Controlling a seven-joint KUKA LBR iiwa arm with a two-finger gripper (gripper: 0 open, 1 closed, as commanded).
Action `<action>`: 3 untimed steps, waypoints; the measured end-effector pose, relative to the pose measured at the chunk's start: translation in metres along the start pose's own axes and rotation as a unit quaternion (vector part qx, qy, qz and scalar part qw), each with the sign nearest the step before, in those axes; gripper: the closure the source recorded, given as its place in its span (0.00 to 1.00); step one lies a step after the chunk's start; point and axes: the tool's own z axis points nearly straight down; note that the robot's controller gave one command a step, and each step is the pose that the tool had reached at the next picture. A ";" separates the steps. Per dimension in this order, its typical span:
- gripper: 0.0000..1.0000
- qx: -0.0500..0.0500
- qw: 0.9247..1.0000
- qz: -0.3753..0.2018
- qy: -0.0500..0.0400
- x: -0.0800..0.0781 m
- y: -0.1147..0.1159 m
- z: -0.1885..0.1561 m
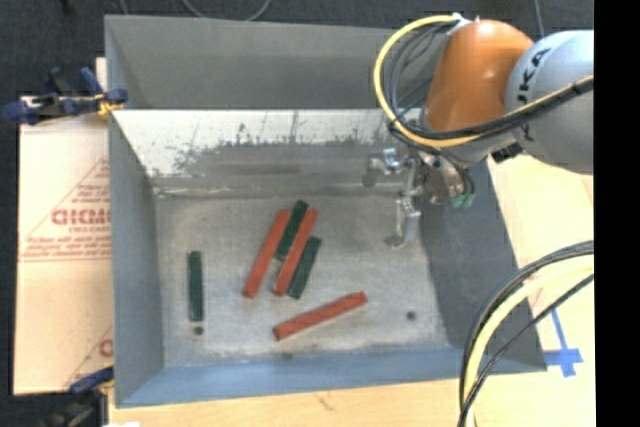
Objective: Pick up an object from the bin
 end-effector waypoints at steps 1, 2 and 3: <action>0.00 0.000 0.998 -0.055 0.000 0.008 0.065 0.058; 0.00 0.000 0.998 -0.056 -0.001 0.052 0.143 0.048; 0.00 0.001 1.000 0.025 -0.002 0.052 0.090 0.062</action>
Offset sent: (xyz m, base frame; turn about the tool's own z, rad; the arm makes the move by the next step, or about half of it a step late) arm -0.0170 0.0604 -0.0551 -0.1057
